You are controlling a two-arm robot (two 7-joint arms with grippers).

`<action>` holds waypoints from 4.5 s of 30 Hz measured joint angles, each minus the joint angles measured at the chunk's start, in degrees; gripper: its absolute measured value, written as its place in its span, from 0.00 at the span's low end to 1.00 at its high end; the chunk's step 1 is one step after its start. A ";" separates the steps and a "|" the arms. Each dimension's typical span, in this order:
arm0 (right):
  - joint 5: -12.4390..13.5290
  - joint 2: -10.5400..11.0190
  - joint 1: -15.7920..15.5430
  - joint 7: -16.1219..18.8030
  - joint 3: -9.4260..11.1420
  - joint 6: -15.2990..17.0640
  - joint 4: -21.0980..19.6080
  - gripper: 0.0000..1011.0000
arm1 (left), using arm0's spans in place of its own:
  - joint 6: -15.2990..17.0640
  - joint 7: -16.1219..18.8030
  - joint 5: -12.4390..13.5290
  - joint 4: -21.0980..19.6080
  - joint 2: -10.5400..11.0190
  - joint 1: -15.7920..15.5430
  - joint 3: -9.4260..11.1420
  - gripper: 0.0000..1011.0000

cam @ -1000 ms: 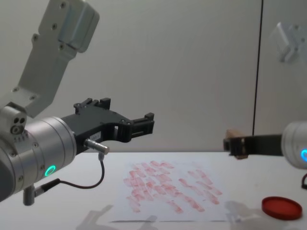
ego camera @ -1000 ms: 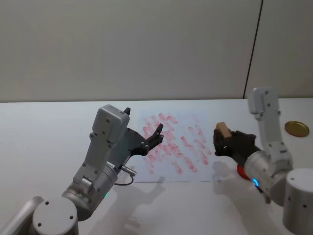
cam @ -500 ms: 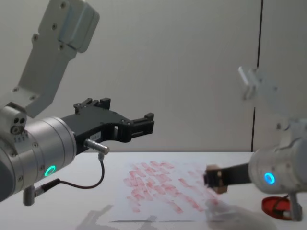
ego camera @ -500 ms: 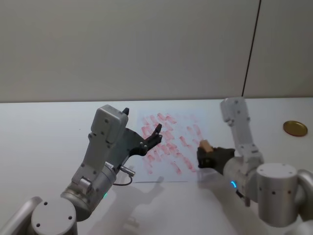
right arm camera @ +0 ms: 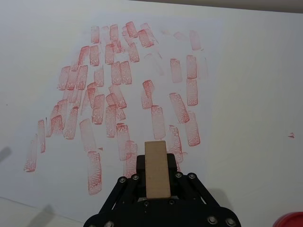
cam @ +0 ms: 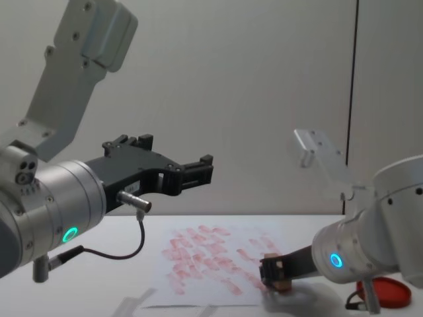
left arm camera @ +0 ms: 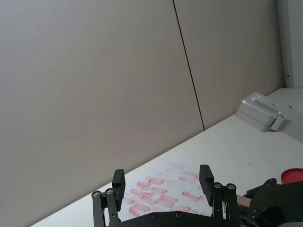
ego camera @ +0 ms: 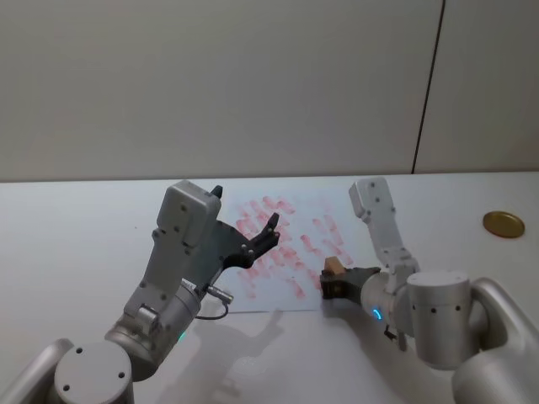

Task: Use the one hand to pick up the stamp and affix it onto the A4 paper.

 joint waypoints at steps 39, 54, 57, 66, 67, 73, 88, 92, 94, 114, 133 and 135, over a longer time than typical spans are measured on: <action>-2.84 -0.16 -0.80 1.72 -0.44 -3.23 -2.30 0.23 | 0.00 -0.01 0.00 0.00 0.00 0.00 0.00 0.98; -6.51 1.49 -4.50 0.11 -0.95 -8.82 -13.84 0.23 | 0.00 0.00 0.00 0.00 0.00 0.00 0.00 0.98; -7.07 2.00 -5.46 -0.86 -0.86 -9.62 -16.57 0.23 | 0.00 -0.01 0.00 0.00 0.00 0.00 0.00 0.98; -7.29 3.64 -8.33 -5.27 0.50 -10.07 -23.41 0.23 | 0.00 0.00 0.00 0.00 0.00 0.00 0.00 0.98; -7.15 3.78 -8.55 -5.76 0.67 -9.92 -23.82 0.23 | 0.00 -0.01 0.00 0.00 0.00 0.00 0.00 0.98; -5.38 4.98 -10.46 -8.63 2.30 -8.02 -26.83 0.23 | 0.00 -0.01 0.00 0.00 0.00 0.00 0.00 0.98; 0.13 6.77 -14.04 -12.80 5.89 -3.14 -27.99 0.23 | 0.00 -0.01 0.00 0.00 0.00 0.00 0.00 0.98; 1.03 6.86 -14.40 -13.21 6.46 -2.38 -27.22 0.23 | 0.00 -0.01 0.00 0.00 0.00 0.00 0.00 0.98; 1.44 6.87 -14.51 -13.33 6.73 -2.04 -26.73 0.23 | 0.00 0.00 0.00 0.00 0.00 0.00 0.00 0.98; 2.98 6.07 -13.47 -11.92 7.76 -1.67 -21.73 0.23 | 0.00 0.00 0.00 0.00 0.00 0.00 0.00 0.98; 1.47 5.44 -13.25 -10.51 7.70 -2.67 -20.74 0.78 | 0.00 0.00 0.00 0.00 0.00 0.00 0.00 0.98; 0.93 5.50 -13.70 -10.40 7.60 -3.32 -21.59 0.83 | 0.00 -0.01 0.00 0.00 0.00 0.00 0.00 0.98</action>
